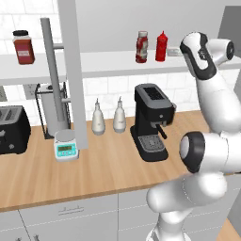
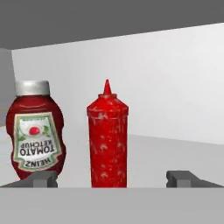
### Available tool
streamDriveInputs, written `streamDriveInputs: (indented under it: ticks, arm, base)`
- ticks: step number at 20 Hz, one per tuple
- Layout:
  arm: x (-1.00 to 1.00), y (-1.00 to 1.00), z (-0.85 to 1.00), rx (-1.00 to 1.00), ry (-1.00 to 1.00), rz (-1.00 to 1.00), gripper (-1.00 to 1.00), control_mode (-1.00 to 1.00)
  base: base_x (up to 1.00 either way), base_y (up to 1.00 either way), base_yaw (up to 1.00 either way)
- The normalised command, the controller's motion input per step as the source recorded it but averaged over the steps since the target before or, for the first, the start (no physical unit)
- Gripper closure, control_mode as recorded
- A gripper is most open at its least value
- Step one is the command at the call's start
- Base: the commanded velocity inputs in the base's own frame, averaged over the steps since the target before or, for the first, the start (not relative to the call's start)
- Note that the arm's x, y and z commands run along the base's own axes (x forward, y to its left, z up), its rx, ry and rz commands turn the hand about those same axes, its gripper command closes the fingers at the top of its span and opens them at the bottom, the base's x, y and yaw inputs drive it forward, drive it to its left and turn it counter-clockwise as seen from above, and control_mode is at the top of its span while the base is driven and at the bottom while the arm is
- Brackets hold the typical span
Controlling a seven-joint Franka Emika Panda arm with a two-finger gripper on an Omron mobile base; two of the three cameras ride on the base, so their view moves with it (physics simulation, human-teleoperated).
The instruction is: Put the shaker and condiment bottle from the counter next to their counterparts in the cabinet.
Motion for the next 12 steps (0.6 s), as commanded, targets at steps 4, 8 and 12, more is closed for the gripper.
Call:
streamDriveInputs:
  ticks: [4,8,12]
  arm:
    - [-1.0,-0.01,-0.28,-0.03,0.0,0.0,-1.0,-1.0]
    - [-1.0,-0.01,-0.41,0.0,0.0,0.0,-1.0,-1.0]
    - [-1.0,0.0,-0.7,-0.02,0.0,0.0,-1.0,-1.0]
  base:
    - [0.0,0.0,0.0]
    - [0.0,0.0,0.0]
    - [0.0,0.0,0.0]
